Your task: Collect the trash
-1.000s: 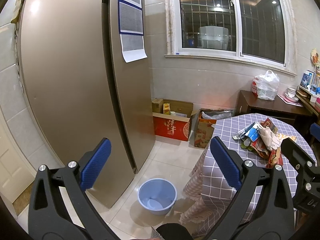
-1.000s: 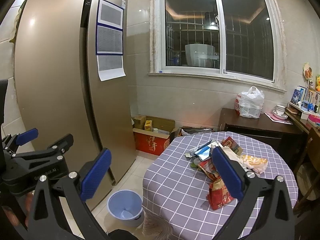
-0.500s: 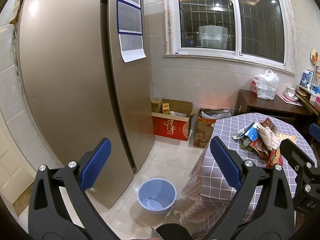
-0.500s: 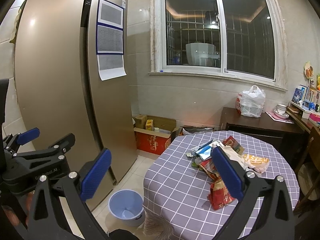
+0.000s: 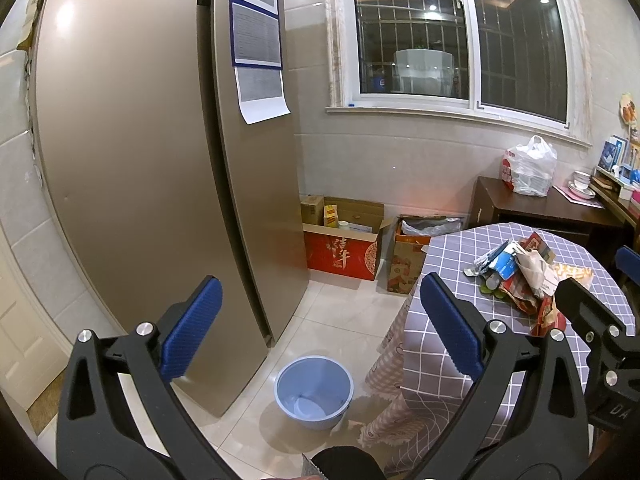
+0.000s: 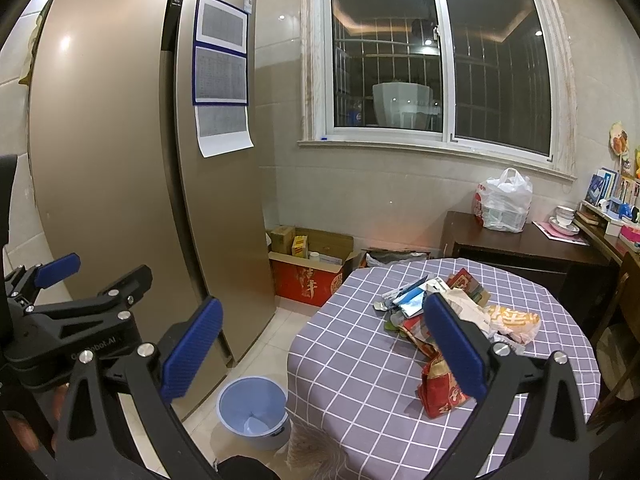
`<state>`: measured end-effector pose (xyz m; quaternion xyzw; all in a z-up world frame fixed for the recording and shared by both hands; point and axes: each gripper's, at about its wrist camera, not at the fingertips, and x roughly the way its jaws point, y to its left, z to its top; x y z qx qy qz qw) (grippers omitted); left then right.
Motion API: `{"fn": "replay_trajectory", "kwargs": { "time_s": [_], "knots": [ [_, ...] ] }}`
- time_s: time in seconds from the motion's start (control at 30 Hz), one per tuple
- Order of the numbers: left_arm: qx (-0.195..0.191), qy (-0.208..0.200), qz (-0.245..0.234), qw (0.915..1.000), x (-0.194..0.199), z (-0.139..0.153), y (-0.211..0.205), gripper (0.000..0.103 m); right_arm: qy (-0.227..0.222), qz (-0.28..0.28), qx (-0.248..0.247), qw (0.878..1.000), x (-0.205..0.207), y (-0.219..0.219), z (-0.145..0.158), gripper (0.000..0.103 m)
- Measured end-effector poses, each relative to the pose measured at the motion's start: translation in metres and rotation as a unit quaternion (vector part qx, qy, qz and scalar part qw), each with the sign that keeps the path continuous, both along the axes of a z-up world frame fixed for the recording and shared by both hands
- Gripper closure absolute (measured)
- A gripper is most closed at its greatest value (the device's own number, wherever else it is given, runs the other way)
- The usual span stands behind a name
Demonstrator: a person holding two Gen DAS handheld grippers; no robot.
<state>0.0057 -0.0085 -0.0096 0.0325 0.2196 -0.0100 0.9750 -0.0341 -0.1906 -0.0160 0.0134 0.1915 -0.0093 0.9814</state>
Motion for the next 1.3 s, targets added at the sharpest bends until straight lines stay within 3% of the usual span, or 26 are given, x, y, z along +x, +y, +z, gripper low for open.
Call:
{"fn": "replay_trajectory", "kwargs": {
  "time_s": [0.9, 1.3],
  "knots": [
    [-0.012, -0.012, -0.021, 0.9996, -0.01, -0.002, -0.007, 0.006, 0.003, -0.002, 0.005, 1.0, -0.002, -0.002, 0.0, 0.004],
    [-0.008, -0.011, -0.022, 0.9997, -0.006, -0.003, -0.006, 0.006, 0.019, 0.005, 0.029, 0.999, 0.005, -0.012, -0.008, 0.004]
  ]
}}
